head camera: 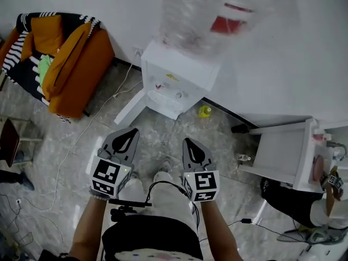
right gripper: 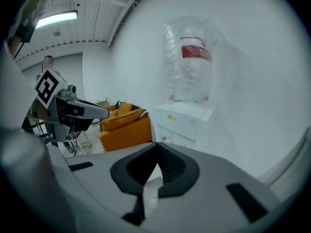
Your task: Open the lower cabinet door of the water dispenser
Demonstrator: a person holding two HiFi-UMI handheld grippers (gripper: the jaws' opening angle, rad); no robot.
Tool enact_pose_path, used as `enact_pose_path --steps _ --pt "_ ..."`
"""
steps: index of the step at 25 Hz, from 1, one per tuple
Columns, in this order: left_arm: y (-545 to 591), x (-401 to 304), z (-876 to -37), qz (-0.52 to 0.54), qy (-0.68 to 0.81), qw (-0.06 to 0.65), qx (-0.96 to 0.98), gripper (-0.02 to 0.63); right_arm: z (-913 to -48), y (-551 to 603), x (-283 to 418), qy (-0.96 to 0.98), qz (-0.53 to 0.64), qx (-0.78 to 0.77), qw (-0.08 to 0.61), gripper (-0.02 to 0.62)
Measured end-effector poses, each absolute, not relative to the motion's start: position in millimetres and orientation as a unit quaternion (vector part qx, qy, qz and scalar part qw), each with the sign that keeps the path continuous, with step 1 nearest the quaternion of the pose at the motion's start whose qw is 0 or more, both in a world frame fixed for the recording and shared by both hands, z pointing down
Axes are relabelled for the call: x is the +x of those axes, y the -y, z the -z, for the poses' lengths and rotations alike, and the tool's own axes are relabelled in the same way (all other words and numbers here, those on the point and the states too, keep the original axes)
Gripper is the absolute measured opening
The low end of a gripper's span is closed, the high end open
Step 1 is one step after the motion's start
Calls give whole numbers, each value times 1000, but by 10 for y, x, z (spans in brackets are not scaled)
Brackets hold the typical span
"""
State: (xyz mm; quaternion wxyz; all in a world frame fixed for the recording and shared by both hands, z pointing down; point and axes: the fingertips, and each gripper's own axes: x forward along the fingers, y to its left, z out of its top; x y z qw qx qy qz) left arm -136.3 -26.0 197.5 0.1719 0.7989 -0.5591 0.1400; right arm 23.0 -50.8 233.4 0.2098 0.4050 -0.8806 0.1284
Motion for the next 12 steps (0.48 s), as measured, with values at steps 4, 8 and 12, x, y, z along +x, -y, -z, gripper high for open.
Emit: enact_pose_path --steps 4,8,12 --pt "170 -1356 -1749 -128 558 160 804 14 -2111 417 258 884 -115 406 201 3" --pt "117 -1369 -1543 -115 557 150 808 14 -1925 339 318 883 -108 414 194 3" --pt "39 -1370 -1416 -109 556 144 811 14 -1767 284 352 885 -98 419 180 3"
